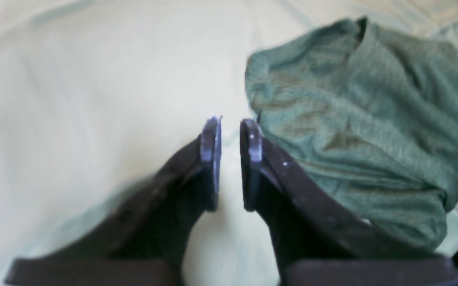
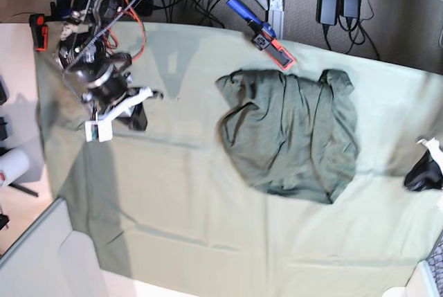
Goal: Fold the T-shirt properly
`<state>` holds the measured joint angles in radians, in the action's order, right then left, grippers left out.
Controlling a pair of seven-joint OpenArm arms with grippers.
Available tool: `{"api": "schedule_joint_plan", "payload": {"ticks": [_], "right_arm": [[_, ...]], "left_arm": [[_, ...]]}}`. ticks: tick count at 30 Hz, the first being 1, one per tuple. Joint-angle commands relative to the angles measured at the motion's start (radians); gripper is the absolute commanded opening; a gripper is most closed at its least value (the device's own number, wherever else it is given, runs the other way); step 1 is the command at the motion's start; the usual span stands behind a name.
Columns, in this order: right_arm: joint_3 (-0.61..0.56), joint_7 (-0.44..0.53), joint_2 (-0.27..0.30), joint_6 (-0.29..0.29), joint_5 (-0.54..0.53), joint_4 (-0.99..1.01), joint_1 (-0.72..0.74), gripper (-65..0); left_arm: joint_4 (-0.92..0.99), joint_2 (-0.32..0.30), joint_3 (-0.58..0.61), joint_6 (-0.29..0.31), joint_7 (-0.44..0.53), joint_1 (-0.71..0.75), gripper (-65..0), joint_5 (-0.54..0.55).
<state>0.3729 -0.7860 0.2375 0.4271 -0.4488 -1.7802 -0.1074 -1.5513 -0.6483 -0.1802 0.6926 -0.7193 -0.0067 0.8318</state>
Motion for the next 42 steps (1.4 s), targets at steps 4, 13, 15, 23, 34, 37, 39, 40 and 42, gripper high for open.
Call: {"api": "schedule_joint_plan", "payload": {"ticks": [4, 13, 15, 23, 34, 37, 39, 40, 42], "right_arm": [[0.052, 0.013, 0.012, 0.008, -0.040, -0.079, -0.080, -65.0], [0.093, -0.027, 0.012, 0.008, -0.076, -0.169, -0.329, -65.0], [0.093, -0.031, 0.012, 0.008, -0.086, -0.176, -0.382, -65.0], [0.092, -0.043, 0.011, 0.008, -0.101, -0.167, -0.586, -65.0], [0.092, -0.064, 0.011, 0.006, -0.101, 0.034, -0.769, -65.0], [0.092, -0.095, 0.012, 0.003, -0.114, 0.129, -0.769, -65.0], [0.091, -0.115, 0.011, 0.003, -0.130, 0.193, -0.768, -65.0], [0.091, -0.120, 0.012, 0.003, -0.137, 0.226, -0.768, -65.0], [0.089, -0.120, 0.012, 0.003, -0.135, 0.291, -0.768, -65.0]], "left_arm": [[-0.087, -0.019, -0.103, 0.006, 0.010, 0.121, -52.6, 0.028], [-0.229, -0.011, -0.286, 0.006, -0.035, 0.486, -52.6, 0.060], [-0.252, -0.010, -0.327, 0.006, -0.046, 0.576, -52.6, 0.079], [-0.285, 0.082, -0.381, 0.006, -0.059, 0.888, -52.7, 0.039], [-0.175, 0.191, -0.256, 0.006, -0.059, 1.090, -52.7, -0.107], [-0.087, 0.191, -0.162, 0.006, -0.059, 1.089, -52.7, -0.178], [-0.023, 0.191, -0.095, 0.006, -0.056, 1.088, -52.7, -0.234], [0.011, 0.190, -0.060, -0.004, -0.053, 1.085, -52.7, -0.267], [0.080, 0.191, 0.010, -0.081, -0.041, 1.069, -52.7, -0.343]]}}
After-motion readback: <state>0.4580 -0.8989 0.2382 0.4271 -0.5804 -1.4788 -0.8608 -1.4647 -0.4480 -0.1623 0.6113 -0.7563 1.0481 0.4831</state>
